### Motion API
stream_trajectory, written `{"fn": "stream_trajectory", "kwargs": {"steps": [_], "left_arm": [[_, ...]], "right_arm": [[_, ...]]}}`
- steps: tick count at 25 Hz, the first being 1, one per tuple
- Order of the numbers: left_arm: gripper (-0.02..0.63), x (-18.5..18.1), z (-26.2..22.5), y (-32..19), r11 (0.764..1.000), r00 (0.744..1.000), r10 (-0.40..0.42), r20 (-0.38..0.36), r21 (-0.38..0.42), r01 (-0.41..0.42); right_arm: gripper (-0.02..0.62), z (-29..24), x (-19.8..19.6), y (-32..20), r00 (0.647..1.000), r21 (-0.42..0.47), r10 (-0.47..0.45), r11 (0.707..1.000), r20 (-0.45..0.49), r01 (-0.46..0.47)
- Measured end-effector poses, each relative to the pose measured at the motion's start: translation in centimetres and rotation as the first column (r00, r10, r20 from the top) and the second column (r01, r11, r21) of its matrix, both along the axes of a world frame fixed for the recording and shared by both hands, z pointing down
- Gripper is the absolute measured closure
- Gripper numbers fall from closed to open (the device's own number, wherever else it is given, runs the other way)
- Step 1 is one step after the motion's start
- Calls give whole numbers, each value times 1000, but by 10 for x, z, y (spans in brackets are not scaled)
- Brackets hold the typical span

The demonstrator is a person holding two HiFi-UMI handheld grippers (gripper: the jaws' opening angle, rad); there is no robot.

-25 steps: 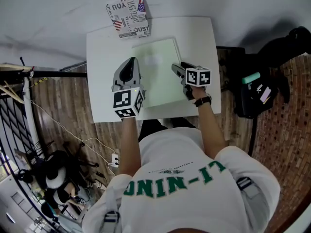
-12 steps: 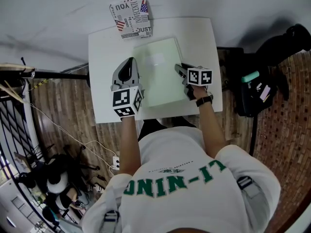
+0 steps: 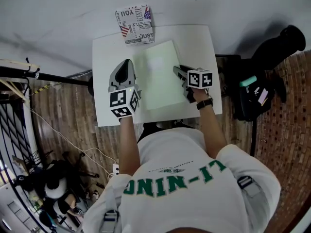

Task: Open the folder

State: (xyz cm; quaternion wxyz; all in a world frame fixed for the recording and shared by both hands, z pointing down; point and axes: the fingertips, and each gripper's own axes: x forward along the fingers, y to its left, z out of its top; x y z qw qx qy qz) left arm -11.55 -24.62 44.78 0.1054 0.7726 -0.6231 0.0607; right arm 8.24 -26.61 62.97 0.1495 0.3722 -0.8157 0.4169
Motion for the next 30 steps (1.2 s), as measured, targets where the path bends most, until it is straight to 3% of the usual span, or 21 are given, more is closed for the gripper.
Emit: {"fn": "stream_trajectory", "kwargs": {"steps": [6, 17, 30], "left_arm": [[592, -19, -13, 9, 999, 1000, -27, -4, 31, 27], [592, -55, -23, 24, 993, 995, -96, -40, 63, 98], [592, -121, -21, 34, 977, 978, -191, -78, 75, 197]], "right_arm": [[460, -35, -22, 9, 999, 53, -18, 998, 44, 16], [460, -86, -82, 29, 982, 101, -140, 987, 127, 128], [460, -115, -155, 38, 953, 141, -263, 960, 151, 243]]}}
